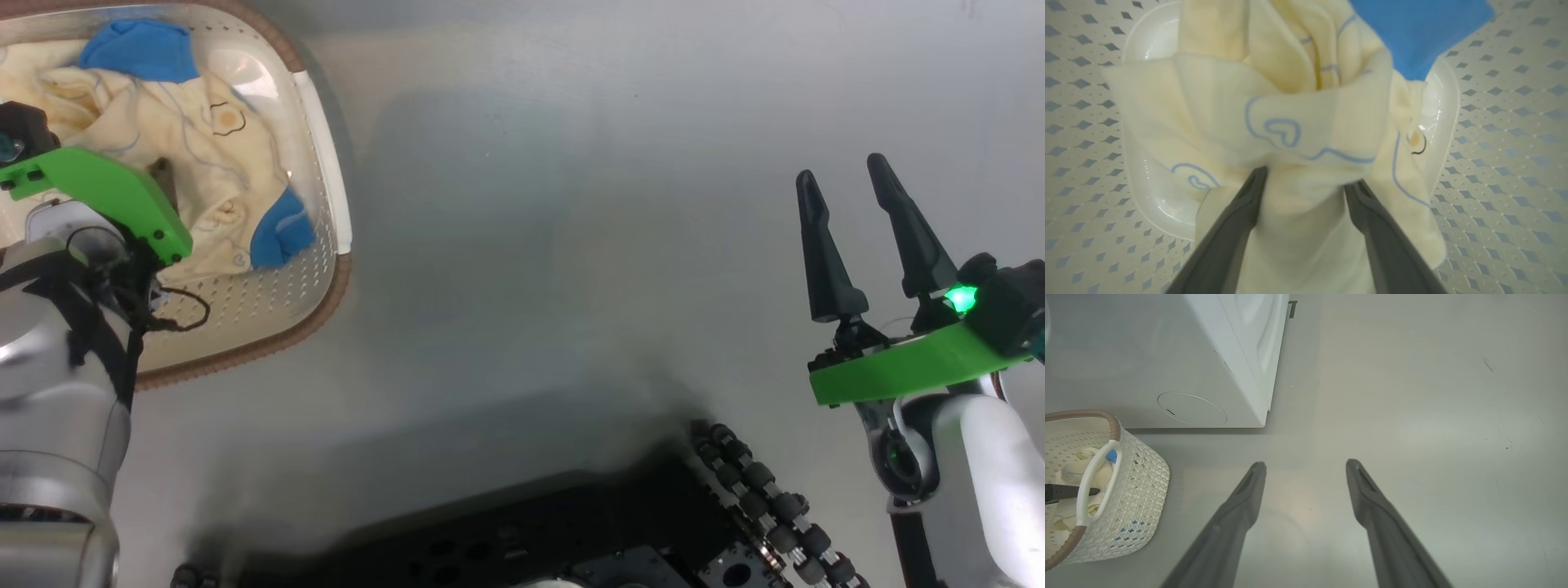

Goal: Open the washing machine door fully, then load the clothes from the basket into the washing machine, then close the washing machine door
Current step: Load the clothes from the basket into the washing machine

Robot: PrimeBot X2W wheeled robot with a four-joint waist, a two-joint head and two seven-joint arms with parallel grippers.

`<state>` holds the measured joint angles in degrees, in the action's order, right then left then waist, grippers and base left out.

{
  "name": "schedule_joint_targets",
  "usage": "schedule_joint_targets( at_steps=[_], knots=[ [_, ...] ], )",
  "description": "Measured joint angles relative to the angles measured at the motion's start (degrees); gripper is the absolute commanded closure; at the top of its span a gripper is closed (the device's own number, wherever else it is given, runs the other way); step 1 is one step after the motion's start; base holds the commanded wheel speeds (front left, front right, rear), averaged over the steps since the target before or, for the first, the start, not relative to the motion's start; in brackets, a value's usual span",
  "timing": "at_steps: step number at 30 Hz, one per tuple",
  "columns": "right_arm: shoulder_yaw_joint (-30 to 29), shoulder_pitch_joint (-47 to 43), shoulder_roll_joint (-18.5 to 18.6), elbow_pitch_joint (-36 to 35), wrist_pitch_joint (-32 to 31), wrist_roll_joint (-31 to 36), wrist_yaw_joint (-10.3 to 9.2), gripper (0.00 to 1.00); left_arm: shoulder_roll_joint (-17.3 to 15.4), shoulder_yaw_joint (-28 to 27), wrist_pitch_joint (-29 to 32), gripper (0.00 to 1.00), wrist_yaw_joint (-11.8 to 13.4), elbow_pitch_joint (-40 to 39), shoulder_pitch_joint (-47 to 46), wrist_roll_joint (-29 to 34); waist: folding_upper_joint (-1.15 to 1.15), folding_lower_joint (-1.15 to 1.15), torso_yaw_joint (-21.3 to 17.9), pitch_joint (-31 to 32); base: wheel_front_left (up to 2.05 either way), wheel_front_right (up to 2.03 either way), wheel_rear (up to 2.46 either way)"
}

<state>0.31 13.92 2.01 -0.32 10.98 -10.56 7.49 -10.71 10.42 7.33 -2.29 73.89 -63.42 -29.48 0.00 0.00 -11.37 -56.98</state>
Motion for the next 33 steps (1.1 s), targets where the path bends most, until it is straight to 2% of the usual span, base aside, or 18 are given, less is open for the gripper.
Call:
schedule_joint_targets(
  at_steps=[3, 9, 15, 20, 29, 33],
  knots=[
    [0.3, 0.3, 0.0, 0.1, 0.3, -0.6, 0.00, 0.00, -0.8, -0.1, 1.0, 1.00, 1.0, 0.0, -0.1, 0.0, 0.00, 0.00, -0.7, -0.4, 0.00, 0.00, 0.00],
    [0.4, 0.7, 0.0, 0.8, 0.7, -1.2, 0.00, 0.00, -1.1, -0.1, 1.6, 1.00, 1.4, 0.0, 0.2, -0.2, 0.00, 0.00, -1.1, 0.1, 0.00, 0.00, 0.00],
    [0.1, 0.7, 0.0, 1.4, 1.2, -1.2, 0.00, 0.00, -0.9, -1.0, -2.2, 1.00, 0.8, 0.1, 2.4, -2.0, 0.00, 0.00, 0.0, 2.1, 0.00, 0.00, 0.00],
    [-1.0, 0.7, 0.0, 2.0, 1.1, -0.7, 0.00, 0.00, 0.2, -1.1, -7.2, 1.00, -0.8, 0.3, 5.5, -2.8, 0.00, 0.00, 1.6, 5.5, 0.00, 0.00, 0.00],
    [-3.2, 0.2, 0.0, 3.2, 0.3, 1.4, 0.00, 0.00, 1.4, 0.7, -18.5, 1.00, -1.8, 0.2, 10.8, -1.8, 0.00, 0.00, 3.9, 13.6, 0.00, 0.00, 0.00],
    [-4.2, -1.0, 0.0, 3.8, 0.0, 2.1, 0.00, 0.00, 1.8, 1.0, -21.1, 1.00, -2.1, -0.9, 13.6, -1.3, 0.00, 0.00, 4.8, 17.7, 0.00, 0.00, 0.00]
  ],
)
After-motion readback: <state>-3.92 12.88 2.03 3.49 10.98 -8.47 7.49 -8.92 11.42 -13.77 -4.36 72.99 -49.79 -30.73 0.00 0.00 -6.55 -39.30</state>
